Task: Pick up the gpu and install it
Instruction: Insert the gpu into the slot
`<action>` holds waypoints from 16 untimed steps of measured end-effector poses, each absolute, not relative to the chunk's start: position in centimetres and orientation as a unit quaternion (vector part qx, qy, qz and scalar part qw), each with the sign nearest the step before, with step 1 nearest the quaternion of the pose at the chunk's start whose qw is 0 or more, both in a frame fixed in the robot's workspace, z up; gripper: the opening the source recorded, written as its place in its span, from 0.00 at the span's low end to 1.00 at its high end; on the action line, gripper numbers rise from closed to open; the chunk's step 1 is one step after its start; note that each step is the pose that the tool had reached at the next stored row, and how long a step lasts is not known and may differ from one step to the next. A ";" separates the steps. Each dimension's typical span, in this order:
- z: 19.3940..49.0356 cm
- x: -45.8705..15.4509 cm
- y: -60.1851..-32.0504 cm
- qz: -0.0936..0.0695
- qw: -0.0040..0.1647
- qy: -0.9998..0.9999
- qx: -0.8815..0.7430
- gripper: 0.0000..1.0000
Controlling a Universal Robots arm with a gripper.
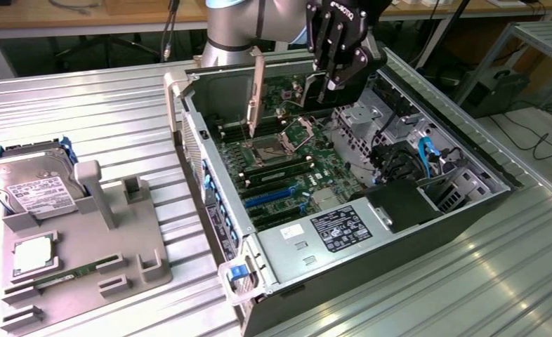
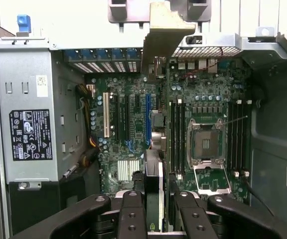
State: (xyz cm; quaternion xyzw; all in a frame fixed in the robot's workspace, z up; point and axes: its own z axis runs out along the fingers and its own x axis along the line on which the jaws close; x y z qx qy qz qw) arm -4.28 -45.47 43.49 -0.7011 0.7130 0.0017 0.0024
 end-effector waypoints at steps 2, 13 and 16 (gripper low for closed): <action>43.4 -4.3 -45.5 0.002 0.002 0.712 -0.702 0.27; 43.2 -4.3 -45.5 0.001 0.003 0.707 -0.707 0.27; 43.0 -4.3 -45.5 0.001 0.003 0.706 -0.708 0.27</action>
